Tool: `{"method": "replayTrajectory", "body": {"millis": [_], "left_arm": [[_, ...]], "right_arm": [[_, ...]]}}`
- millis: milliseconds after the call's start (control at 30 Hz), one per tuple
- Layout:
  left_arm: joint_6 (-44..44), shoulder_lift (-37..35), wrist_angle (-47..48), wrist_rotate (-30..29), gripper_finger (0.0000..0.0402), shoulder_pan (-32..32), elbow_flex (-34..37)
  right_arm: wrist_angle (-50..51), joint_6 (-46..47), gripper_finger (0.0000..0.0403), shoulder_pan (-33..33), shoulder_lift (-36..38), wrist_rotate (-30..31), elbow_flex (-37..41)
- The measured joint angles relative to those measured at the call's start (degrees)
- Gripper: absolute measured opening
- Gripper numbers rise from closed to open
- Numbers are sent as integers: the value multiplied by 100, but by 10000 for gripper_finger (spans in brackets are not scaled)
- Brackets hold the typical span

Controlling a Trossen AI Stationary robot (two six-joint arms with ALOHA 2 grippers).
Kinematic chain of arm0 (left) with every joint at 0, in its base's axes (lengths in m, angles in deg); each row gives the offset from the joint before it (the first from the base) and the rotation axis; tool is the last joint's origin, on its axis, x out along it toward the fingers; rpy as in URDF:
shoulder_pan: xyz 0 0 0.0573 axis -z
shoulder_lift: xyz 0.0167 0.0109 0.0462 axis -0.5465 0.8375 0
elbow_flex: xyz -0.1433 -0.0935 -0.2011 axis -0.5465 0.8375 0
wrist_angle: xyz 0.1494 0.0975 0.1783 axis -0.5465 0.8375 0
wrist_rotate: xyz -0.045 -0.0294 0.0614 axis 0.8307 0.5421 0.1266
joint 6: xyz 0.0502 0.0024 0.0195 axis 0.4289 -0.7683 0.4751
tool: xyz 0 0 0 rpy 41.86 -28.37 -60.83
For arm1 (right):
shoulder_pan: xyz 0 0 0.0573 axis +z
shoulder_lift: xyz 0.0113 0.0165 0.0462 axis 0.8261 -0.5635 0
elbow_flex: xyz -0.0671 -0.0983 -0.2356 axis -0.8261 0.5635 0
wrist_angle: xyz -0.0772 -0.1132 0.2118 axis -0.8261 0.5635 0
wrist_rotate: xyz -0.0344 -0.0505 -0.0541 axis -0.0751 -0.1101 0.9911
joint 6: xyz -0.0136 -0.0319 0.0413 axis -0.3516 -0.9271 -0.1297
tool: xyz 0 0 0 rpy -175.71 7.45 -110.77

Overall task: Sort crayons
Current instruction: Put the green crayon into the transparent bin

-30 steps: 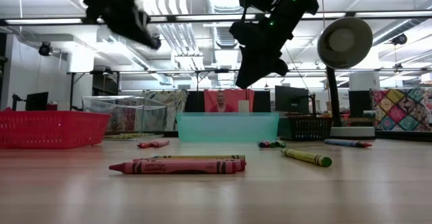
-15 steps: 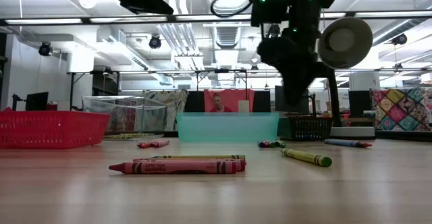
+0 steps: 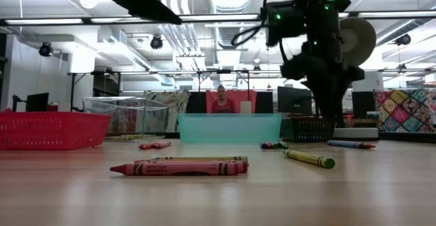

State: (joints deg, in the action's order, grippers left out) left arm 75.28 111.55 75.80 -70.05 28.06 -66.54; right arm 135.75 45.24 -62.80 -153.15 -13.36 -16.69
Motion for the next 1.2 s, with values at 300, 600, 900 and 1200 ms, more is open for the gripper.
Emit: {"method": "replayTrajectory", "body": {"millis": [300, 600, 900, 1200], "left_arm": [[232, 177, -175, -307, 43, -50, 0], [418, 414, -516, -364, 43, -125, 0], [598, 665, -766, -573, 43, -159, 0], [598, 640, -715, -590, 43, -159, 0]], "right_arm": [[541, 342, 48, 313, 0, -475, 197], [-77, 502, 48, 843, 0, -916, 197], [-2466, 922, 81, 1277, 0, -957, 123], [-3094, 1790, 129, 1719, -155, -756, -167]]}}
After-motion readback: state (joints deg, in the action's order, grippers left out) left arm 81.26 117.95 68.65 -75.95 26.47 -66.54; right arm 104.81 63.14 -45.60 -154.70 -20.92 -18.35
